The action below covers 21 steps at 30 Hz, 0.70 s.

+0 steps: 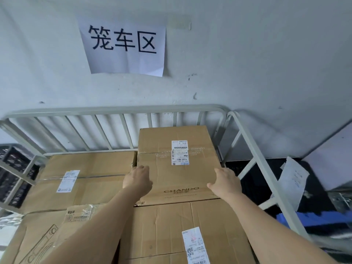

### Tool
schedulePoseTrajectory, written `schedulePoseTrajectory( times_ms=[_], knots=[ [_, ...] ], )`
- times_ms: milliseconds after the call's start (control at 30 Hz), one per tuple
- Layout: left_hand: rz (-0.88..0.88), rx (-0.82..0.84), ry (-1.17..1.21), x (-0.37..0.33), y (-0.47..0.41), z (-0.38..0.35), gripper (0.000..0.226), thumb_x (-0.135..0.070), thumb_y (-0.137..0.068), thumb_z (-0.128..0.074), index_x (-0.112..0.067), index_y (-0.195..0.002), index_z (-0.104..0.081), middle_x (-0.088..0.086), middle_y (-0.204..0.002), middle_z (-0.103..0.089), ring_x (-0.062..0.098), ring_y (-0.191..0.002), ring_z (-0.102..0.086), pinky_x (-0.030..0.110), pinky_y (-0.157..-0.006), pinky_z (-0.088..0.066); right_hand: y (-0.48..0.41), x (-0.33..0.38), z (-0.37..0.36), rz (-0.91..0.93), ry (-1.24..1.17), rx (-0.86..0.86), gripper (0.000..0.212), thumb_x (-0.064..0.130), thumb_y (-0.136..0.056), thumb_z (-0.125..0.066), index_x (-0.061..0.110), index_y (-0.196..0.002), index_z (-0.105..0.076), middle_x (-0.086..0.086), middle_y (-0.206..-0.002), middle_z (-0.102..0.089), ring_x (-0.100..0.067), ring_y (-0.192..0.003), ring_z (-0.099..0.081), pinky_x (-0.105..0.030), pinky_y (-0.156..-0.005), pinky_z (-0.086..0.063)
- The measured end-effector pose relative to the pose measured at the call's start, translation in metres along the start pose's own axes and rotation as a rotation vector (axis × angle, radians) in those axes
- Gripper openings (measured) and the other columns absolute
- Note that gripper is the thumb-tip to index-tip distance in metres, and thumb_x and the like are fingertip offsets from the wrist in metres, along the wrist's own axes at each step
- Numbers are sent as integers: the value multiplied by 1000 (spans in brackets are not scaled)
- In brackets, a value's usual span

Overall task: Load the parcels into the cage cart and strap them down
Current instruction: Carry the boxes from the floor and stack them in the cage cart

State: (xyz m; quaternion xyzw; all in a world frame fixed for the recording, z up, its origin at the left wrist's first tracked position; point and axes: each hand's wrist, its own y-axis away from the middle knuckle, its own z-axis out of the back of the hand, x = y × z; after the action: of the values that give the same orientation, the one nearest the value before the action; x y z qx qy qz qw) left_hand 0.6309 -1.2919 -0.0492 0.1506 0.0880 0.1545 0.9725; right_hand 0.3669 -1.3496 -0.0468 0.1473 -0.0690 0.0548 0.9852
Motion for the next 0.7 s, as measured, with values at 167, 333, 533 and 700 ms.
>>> schedulePoseTrajectory(
  times_ms=[167,333,533,700],
  knots=[
    [-190,-116,-113,-11,43,34,26,-27,-93,-55,-15,-116,-51,0,-121,-55,22,-115,-50,33,-92,-42,70,-5,29,-8,43,-78,39,39,-89,-60,18,-121,-54,-1,-119,-55,-23,-118,-47,-36,-90,-44],
    [-403,-199,-182,-28,99,60,25,-23,-92,-55,-15,-116,-52,-1,-120,-55,20,-113,-50,32,-90,-41,163,-14,53,-102,62,-216,41,40,-88,-62,19,-123,-54,-3,-118,-57,-24,-116,-50,-36,-89,-45],
    [-639,-250,-255,-69,176,82,28,-19,-91,-57,-16,-118,-55,0,-115,-57,21,-108,-55,32,-83,-43,286,-38,73,-265,73,-317,36,39,-90,-60,18,-118,-54,-4,-116,-57,-26,-114,-50,-36,-87,-44],
    [-842,-310,-282,-117,251,87,27,-16,-91,-52,-16,-117,-55,2,-116,-57,24,-110,-55,31,-81,-41,391,-66,85,-413,69,-419,46,42,-89,-62,21,-129,-53,-2,-125,-55,-25,-122,-49,-37,-96,-44]
  ],
)
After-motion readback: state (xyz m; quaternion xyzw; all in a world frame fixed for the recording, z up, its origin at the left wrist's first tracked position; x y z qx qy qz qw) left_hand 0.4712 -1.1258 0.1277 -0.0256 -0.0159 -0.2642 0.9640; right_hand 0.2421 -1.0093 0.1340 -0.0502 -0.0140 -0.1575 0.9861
